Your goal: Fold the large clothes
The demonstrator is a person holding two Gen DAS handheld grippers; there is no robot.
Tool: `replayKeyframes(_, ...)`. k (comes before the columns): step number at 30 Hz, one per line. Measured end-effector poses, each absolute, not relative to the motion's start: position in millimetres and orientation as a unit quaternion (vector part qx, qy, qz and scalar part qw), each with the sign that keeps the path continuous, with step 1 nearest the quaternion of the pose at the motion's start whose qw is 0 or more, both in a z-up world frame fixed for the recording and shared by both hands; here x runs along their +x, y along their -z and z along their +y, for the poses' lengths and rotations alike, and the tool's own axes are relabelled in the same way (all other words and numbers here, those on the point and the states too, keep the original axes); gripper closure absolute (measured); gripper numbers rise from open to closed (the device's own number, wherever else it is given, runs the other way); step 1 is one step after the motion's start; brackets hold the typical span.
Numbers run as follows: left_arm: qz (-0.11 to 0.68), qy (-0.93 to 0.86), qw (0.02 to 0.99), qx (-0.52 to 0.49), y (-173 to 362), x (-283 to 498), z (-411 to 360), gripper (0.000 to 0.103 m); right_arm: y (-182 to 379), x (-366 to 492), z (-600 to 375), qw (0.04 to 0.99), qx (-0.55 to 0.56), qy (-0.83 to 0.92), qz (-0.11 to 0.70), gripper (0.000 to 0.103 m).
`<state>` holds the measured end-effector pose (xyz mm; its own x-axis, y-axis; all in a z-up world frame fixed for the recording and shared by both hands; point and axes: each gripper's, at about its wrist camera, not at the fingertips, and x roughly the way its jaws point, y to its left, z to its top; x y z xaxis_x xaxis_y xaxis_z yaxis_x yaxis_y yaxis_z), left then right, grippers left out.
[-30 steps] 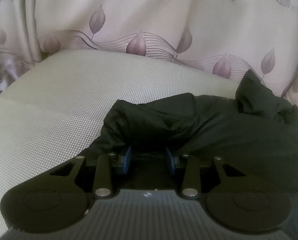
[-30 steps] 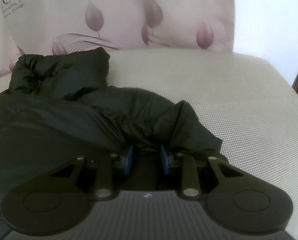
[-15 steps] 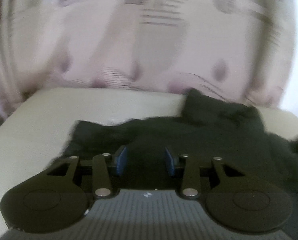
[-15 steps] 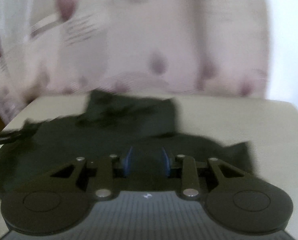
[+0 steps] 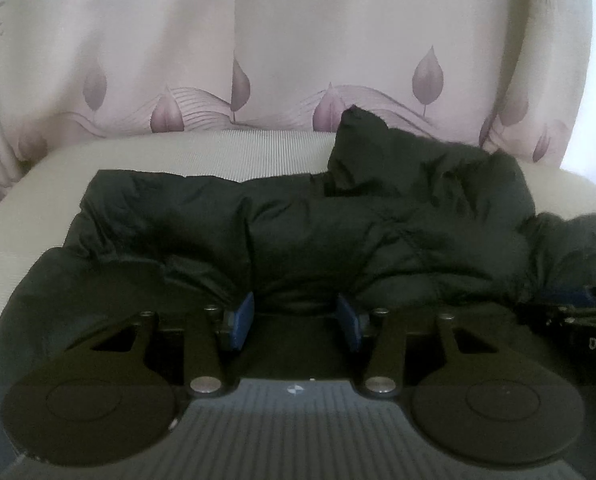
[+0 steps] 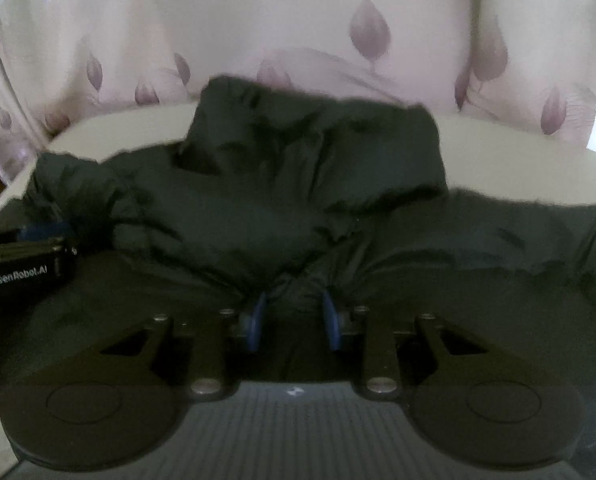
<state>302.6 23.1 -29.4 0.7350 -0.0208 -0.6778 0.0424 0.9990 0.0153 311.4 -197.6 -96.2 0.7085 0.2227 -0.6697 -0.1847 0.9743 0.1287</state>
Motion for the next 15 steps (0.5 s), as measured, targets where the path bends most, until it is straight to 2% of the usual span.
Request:
replayKeyframes(10,0.364,0.009,0.931,0.036,37.3,300.4,17.7,0.053,100.6,322.5,-196.2,0.916,0.024,-0.110,0.385,0.073)
replayKeyframes(15,0.328,0.005,0.942,0.067,22.3,282.3,21.0,0.053,87.6,304.5,-205.4,0.929,0.031,-0.116,0.349,0.073)
